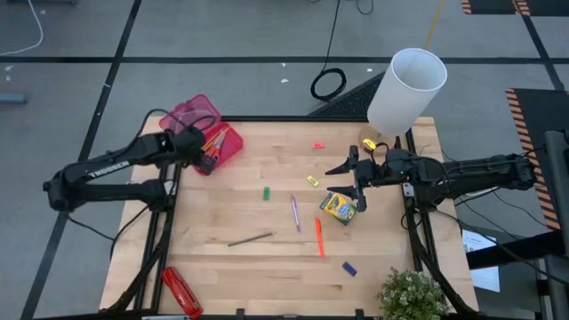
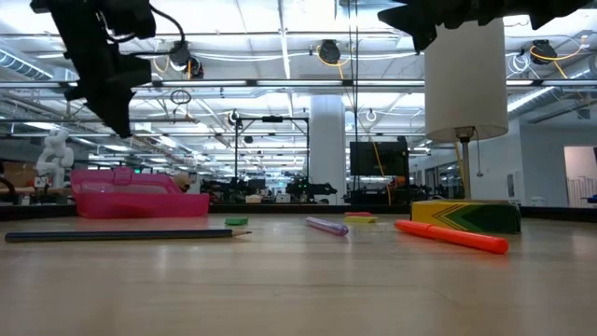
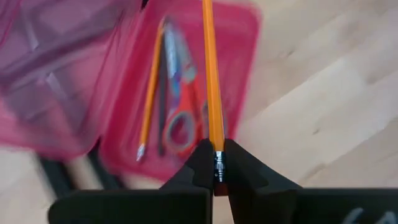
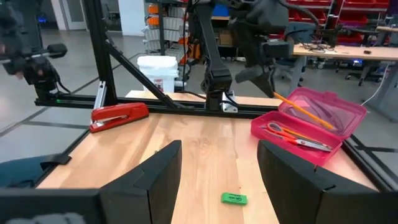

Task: Pack school essentials
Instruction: Put the yellow pencil into the pink supply box

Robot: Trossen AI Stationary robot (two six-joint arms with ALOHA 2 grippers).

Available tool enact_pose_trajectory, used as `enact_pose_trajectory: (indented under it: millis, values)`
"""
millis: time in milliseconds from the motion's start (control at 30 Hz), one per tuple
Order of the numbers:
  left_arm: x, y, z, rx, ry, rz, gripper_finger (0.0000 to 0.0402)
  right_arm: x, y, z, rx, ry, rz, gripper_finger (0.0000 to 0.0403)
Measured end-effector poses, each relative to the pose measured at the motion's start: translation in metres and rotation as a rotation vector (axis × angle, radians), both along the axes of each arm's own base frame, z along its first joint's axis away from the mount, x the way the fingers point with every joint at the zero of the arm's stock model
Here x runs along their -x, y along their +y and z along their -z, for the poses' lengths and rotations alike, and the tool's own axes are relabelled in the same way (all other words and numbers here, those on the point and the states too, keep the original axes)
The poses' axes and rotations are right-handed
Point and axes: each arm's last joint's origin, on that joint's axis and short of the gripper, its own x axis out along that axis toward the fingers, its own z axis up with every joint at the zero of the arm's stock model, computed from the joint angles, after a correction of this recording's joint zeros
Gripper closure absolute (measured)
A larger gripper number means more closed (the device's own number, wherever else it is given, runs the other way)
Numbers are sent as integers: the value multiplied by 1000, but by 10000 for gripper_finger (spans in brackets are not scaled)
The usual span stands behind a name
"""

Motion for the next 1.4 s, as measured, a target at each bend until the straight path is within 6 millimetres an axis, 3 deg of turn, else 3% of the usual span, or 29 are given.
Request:
enact_pose_trajectory:
  millis: [233, 567, 1400]
  values:
    - [-2, 18, 3, 106, 192, -74, 379, 0, 0, 0, 18, -2, -2, 200]
    - [-14, 43, 29, 139, 410, -74, 378, 0, 0, 0, 37, -3, -4, 200]
    - [-24, 53, 29, 22, 422, 48, 360, 0, 0, 0, 36, -3, -6, 200]
